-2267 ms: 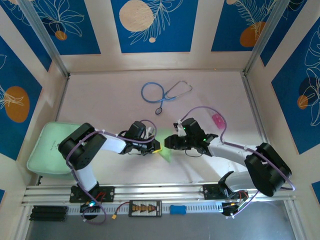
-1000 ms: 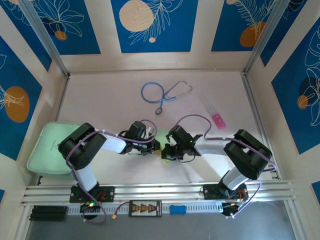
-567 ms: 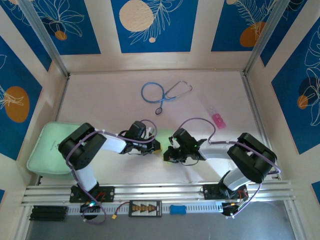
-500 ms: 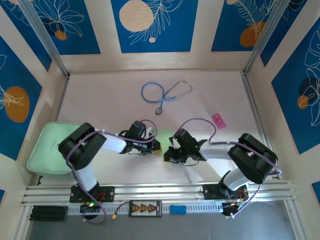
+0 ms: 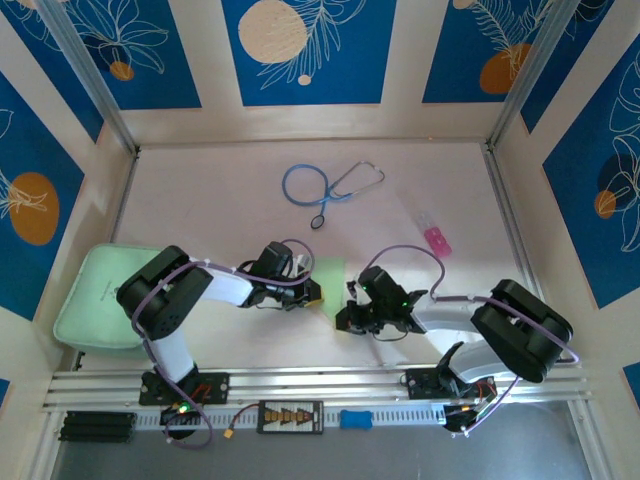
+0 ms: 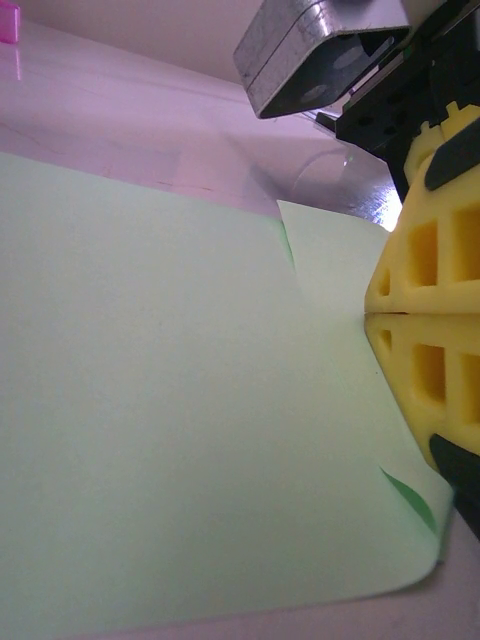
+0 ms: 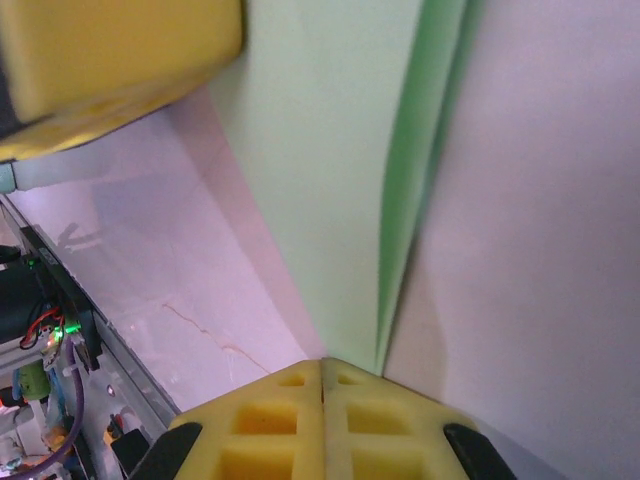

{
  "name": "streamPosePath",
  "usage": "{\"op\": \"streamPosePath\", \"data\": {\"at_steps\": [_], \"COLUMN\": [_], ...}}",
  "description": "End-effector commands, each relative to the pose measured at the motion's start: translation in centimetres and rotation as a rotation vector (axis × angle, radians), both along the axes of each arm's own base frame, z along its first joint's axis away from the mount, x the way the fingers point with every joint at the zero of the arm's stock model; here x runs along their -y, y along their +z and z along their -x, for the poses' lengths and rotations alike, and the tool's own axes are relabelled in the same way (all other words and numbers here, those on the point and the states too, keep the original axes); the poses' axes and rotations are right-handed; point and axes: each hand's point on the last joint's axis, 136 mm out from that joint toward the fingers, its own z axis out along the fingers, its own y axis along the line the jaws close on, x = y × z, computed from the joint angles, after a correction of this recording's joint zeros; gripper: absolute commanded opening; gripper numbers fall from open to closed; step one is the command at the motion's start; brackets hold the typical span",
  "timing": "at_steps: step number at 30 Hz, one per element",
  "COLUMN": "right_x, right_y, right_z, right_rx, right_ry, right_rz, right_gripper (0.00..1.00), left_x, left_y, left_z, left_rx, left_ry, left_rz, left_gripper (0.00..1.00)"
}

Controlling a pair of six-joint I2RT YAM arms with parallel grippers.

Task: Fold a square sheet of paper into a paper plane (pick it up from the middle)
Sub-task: Third fold the triangle at the center of the table.

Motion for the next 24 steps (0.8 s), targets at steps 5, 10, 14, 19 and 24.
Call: {"op": "streamPosePath", "data": {"at_steps": [5, 10, 14, 19, 24], "right_x": [1.9, 0.8, 0.1, -1.2, -2.4], "right_y": [0.4, 3.8, 4.7, 4.7, 4.2], "right_z": [1.7, -0.2, -1.3, -2.3, -3.7], "right_rx": [-0.061, 0.040, 0.050, 0.026, 0.006], "right_ry": [-0.019, -0.043, -0.041, -0.037, -0.044], "right_rz": [0.034, -0.086, -0.111, -0.111, -0.090], "right_gripper": [0.06, 0.06, 0.06, 0.06, 0.05], "left_x": [-1.8, -1.8, -1.7, -1.7, -1.6], "left_y": [-2.6, -2.5, -2.5, -2.6, -2.5], "left_z": [1.3, 1.2, 1.2, 1.2, 1.2], "left_rx": [-0.060, -0.053, -0.053, -0.057, -0.057], "left_ry": [0.018, 0.016, 0.015, 0.013, 0.013], "left_rz": [-0.105, -0.109, -0.105, -0.102, -0.101], "left_gripper": [0.00, 0.00, 0.00, 0.00, 0.00]}}
